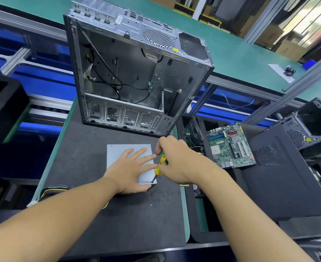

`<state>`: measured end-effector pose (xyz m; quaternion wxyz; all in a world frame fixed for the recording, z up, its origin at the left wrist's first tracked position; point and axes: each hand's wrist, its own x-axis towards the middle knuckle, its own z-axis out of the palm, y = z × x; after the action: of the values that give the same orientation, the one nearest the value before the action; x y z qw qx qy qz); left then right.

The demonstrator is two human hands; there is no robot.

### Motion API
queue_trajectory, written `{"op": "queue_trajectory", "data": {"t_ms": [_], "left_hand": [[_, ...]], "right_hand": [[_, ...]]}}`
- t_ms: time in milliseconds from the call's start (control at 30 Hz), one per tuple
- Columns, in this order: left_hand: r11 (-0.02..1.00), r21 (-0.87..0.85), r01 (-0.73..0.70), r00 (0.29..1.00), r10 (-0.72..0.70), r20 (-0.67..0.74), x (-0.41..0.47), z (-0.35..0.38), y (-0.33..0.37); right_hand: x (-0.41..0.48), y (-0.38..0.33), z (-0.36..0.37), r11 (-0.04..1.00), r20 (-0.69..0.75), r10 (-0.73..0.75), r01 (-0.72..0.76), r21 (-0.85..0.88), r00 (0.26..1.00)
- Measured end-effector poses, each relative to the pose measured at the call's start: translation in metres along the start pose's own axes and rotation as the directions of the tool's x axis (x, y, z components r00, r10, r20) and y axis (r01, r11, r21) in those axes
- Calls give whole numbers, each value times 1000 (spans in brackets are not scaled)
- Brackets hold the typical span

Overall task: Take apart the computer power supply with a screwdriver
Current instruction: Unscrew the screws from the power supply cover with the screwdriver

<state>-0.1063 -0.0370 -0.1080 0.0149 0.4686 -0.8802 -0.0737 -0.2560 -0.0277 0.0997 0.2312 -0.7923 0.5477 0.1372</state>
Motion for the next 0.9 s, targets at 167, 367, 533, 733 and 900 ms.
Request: {"op": "queue_trajectory", "data": {"t_ms": [167,367,533,733,900], "left_hand": [[1000,10,-7,1000,7,8,-1,-3,1],[1000,4,-4,1000,4,6,0,-3,1],[1000,13,-8,1000,8,14,0,-3,1],[1000,3,1,1000,-1,12,0,-2,0],[1000,3,-1,1000,1,-4,0,0,0]], "right_hand": [[1,-2,8,982,-177,59,-89,-169,983],[2,0,1,999,-21,-5,4,-53,1000],[1,-1,6,967,-146,74,-107,-230,987],[2,3,3,988,-76,52,-62,-142,996],[2,1,6,973,-116,127,-147,-179,985]]}}
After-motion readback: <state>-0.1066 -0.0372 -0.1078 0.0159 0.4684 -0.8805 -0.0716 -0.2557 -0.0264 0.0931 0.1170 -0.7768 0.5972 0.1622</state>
